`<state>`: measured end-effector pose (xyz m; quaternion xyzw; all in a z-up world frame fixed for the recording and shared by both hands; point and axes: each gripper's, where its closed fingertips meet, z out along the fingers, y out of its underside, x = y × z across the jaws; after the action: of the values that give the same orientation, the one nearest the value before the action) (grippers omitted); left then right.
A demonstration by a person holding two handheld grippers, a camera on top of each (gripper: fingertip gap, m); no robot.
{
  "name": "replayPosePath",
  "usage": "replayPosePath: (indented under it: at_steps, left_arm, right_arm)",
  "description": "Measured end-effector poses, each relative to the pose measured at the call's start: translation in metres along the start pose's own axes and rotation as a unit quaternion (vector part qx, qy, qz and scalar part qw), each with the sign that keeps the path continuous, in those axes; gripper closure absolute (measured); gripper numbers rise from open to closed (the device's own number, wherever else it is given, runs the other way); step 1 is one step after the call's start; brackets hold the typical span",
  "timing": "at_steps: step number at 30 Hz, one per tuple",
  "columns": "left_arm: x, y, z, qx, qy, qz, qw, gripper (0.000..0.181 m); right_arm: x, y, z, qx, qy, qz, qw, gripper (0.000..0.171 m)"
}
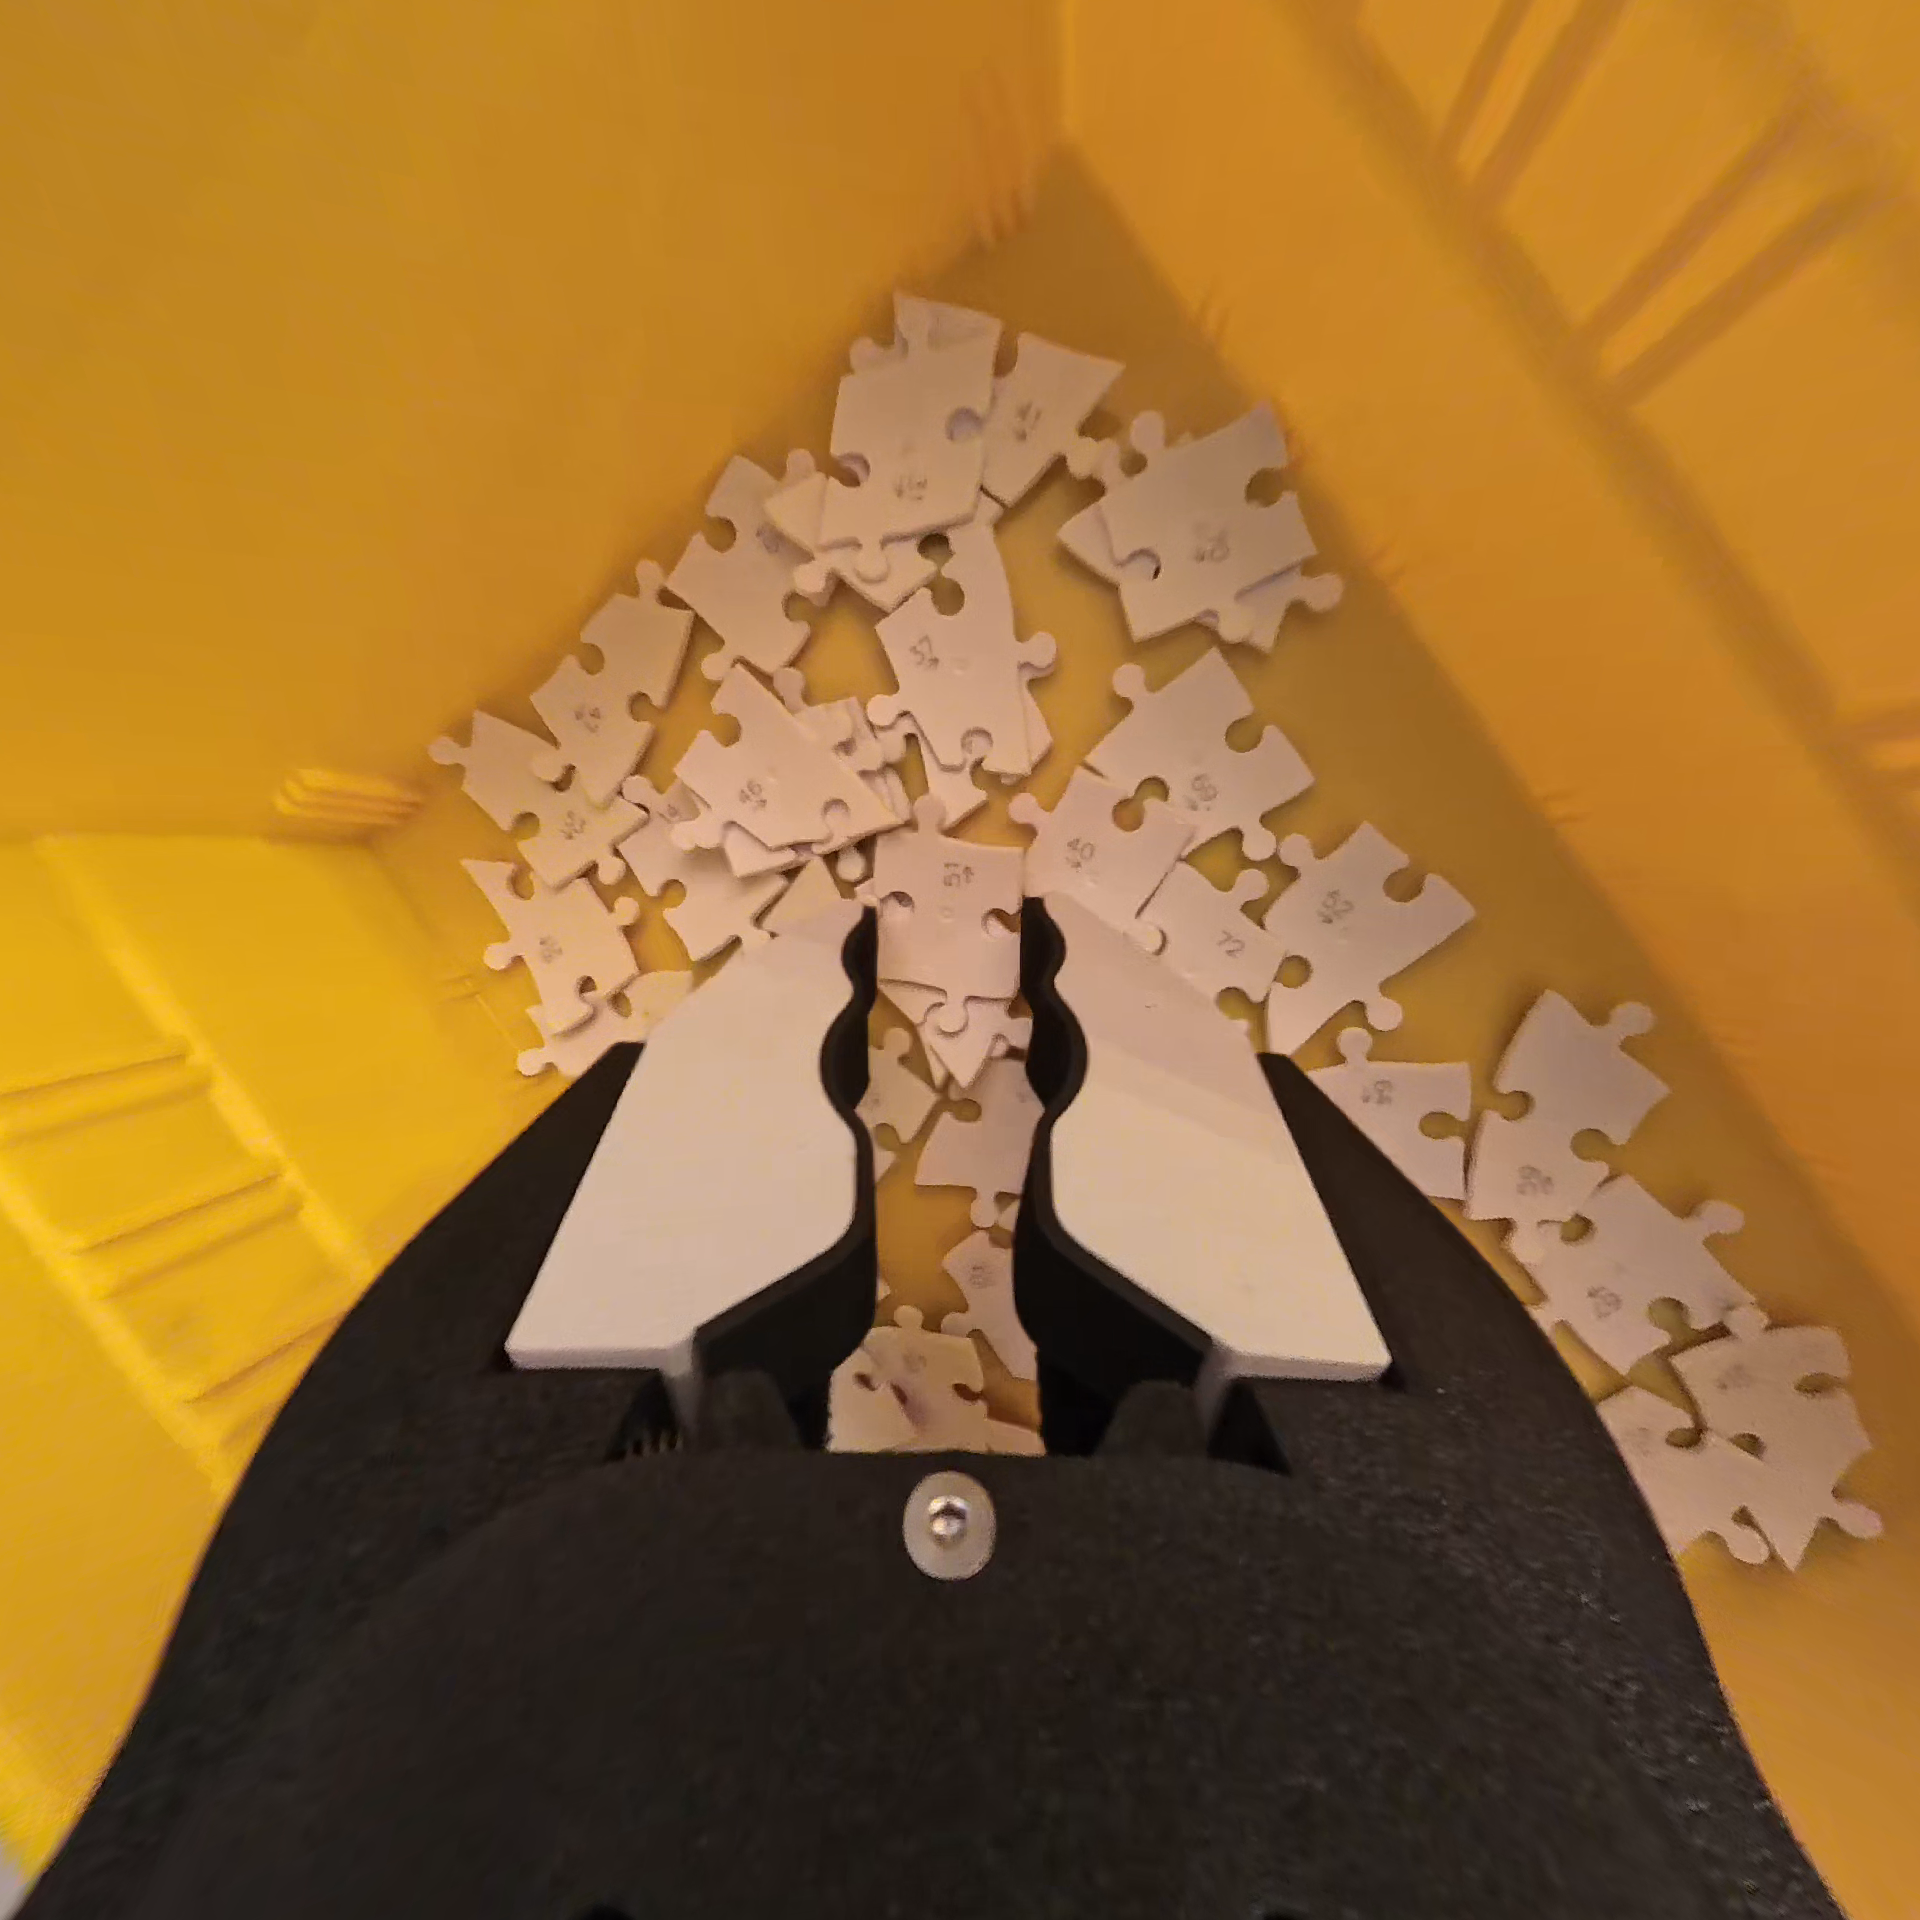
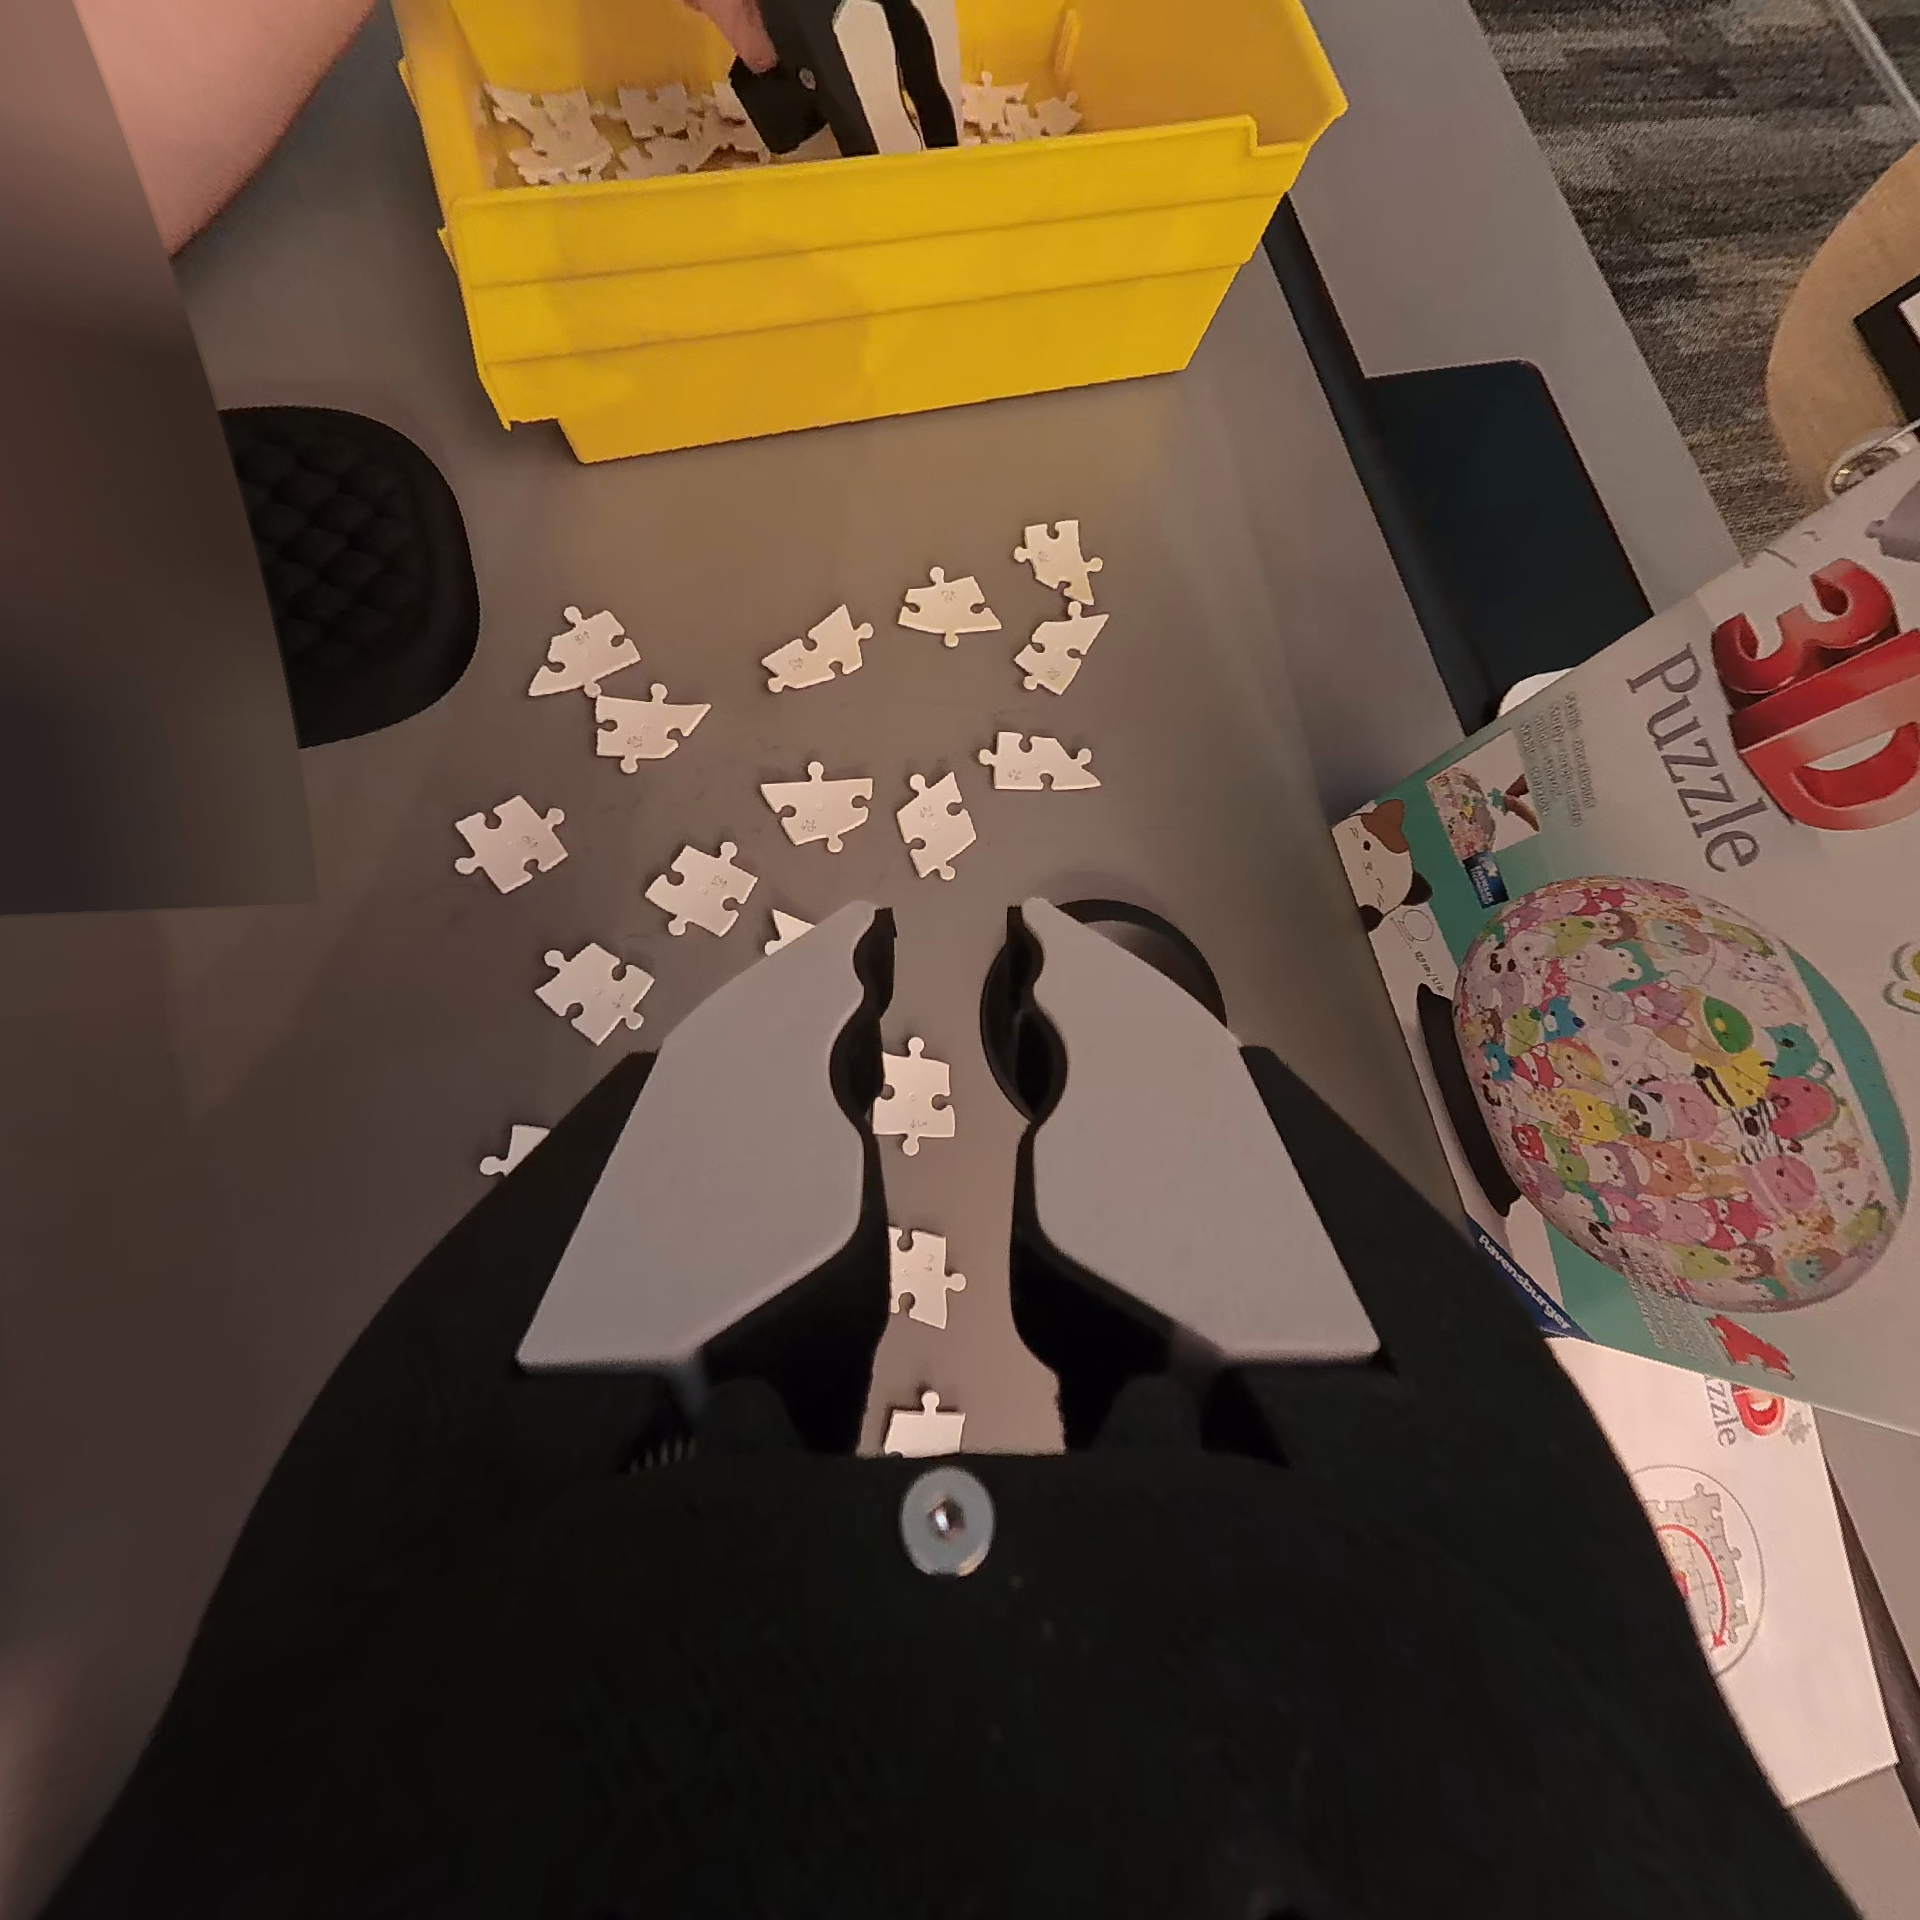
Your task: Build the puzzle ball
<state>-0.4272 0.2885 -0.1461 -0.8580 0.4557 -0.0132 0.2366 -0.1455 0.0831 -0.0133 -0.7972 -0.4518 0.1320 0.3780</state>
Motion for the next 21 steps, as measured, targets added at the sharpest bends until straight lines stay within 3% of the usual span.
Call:
replayPosePath:
  at_steps: [4,6,11,21]
  left_arm:
    - [0.0,0.002,-0.001,-0.003,0.003,0.0,1.0,0.157]
    - [-0.001,-0.001,-0.005,0.01,0.007,-0.004,1.0,0.171]
    - [-0.007,-0.007,-0.019,0.042,0.005,-0.017,0.999,0.179]
    - [-0.005,-0.002,-0.046,0.036,0.002,0.011,0.999,0.179]
  right_arm:
    - [0.0,0.0,0.0,0.0,-0.001,0.0,1.0,0.149]
    - [0.0,0.0,0.0,0.0,-0.001,-0.001,1.0,0.149]
    - [-0.001,0.0,0.0,-0.001,-0.001,-0.002,1.0,0.149]
    - [-0.001,0.001,0.001,-0.003,-0.002,-0.002,1.0,0.149]
